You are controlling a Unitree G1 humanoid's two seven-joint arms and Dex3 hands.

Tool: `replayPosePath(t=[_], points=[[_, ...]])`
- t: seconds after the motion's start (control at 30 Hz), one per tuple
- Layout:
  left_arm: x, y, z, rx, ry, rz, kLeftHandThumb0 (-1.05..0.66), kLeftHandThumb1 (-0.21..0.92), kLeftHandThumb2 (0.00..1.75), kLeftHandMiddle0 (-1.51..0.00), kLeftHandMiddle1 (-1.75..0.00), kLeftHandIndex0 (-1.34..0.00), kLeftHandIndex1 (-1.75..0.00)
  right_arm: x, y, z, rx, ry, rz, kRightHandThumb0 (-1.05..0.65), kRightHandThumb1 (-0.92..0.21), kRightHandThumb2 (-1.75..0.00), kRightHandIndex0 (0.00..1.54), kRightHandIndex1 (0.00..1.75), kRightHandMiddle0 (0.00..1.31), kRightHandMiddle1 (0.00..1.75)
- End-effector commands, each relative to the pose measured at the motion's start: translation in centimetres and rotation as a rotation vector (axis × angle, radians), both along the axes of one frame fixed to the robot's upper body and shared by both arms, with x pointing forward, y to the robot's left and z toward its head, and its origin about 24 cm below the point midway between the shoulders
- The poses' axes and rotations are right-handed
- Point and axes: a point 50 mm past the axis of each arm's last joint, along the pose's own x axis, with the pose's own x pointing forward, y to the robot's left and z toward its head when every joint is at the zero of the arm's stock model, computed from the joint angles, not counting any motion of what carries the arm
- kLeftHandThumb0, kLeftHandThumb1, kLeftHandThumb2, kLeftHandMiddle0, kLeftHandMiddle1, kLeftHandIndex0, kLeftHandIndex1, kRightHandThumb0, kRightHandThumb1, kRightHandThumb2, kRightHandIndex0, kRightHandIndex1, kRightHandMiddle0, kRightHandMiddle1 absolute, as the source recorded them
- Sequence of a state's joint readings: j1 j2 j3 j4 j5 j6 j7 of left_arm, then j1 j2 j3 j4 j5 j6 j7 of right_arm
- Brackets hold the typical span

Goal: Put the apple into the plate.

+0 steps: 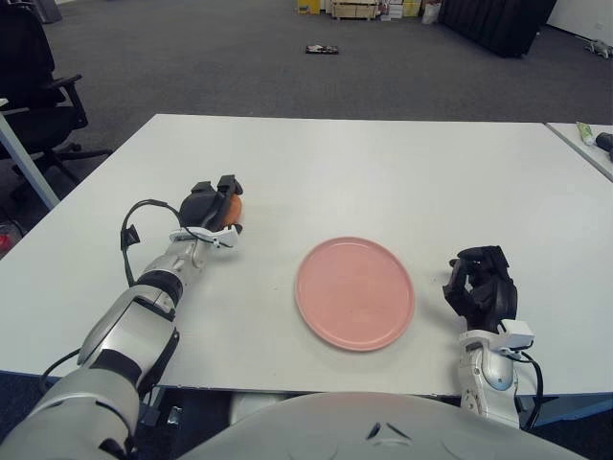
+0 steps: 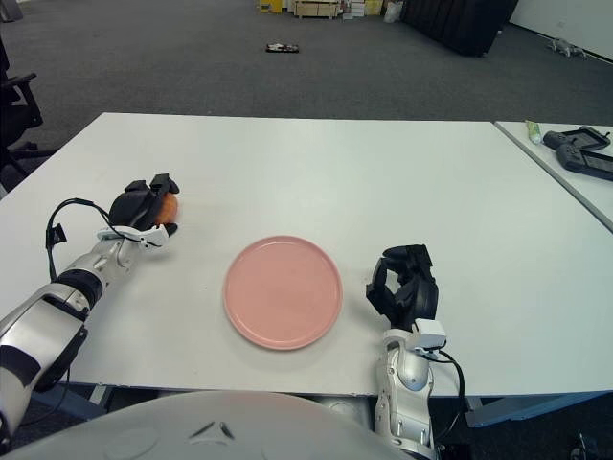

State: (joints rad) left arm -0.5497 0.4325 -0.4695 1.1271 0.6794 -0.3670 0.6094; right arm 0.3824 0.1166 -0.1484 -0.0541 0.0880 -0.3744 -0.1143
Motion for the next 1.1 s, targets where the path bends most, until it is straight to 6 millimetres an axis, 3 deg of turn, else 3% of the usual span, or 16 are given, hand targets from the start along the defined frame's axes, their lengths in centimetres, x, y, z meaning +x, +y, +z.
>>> replayPosePath(t=[0.0, 0.13, 0.27, 0.63, 0.93, 1.07], points=[[0.5, -0.1, 1.3, -0.001, -0.070, -0.034, -0.45, 0.37, 1.25, -1.28, -1.75, -0.56, -1.75, 0.3, 0.2, 0.2, -0.004, -0.013, 0.004, -0.39, -0.63, -0.93, 0.80, 1.75, 0.38, 1.75], [0.5, -0.3, 1.8, -0.004, -0.107, -0.058, -0.45, 0.37, 1.25, -1.28, -1.75, -0.56, -1.75, 0.3, 0.2, 0.2, -0.003, -0.016, 0.002, -0.39, -0.63, -0.93, 0.80, 1.75, 0.38, 1.75], [0.7, -1.2, 4.2, -0.025, -0.216, -0.133, -0.45, 0.37, 1.25, -1.28, -1.75, -0.56, -1.75, 0.4, 0.2, 0.2, 0.009, -0.009, -0.001, -0.39, -0.63, -0.92, 0.80, 1.75, 0.37, 1.75], [-0.1, -1.9, 6.1, -0.051, -0.319, -0.184, -0.45, 0.39, 1.22, -1.26, -1.75, -0.55, -1.75, 0.3, 0.2, 0.1, 0.005, 0.001, -0.007, -0.39, -0.64, -0.91, 0.80, 1.75, 0.37, 1.75], [-1.6, -3.2, 8.4, -0.121, -0.368, -0.259, -0.46, 0.33, 1.30, -1.29, -1.75, -0.59, -1.75, 0.3, 0.2, 0.1, 0.001, -0.004, 0.001, -0.39, -0.64, -0.92, 0.80, 1.75, 0.37, 1.75], [-2.6, -4.3, 9.3, -0.231, -0.385, -0.325, -0.48, 0.27, 1.37, -1.31, -1.75, -0.64, -1.75, 0.3, 0.2, 0.0, 0.003, 0.000, 0.000, -0.39, -0.65, -0.91, 0.79, 1.75, 0.36, 1.75]])
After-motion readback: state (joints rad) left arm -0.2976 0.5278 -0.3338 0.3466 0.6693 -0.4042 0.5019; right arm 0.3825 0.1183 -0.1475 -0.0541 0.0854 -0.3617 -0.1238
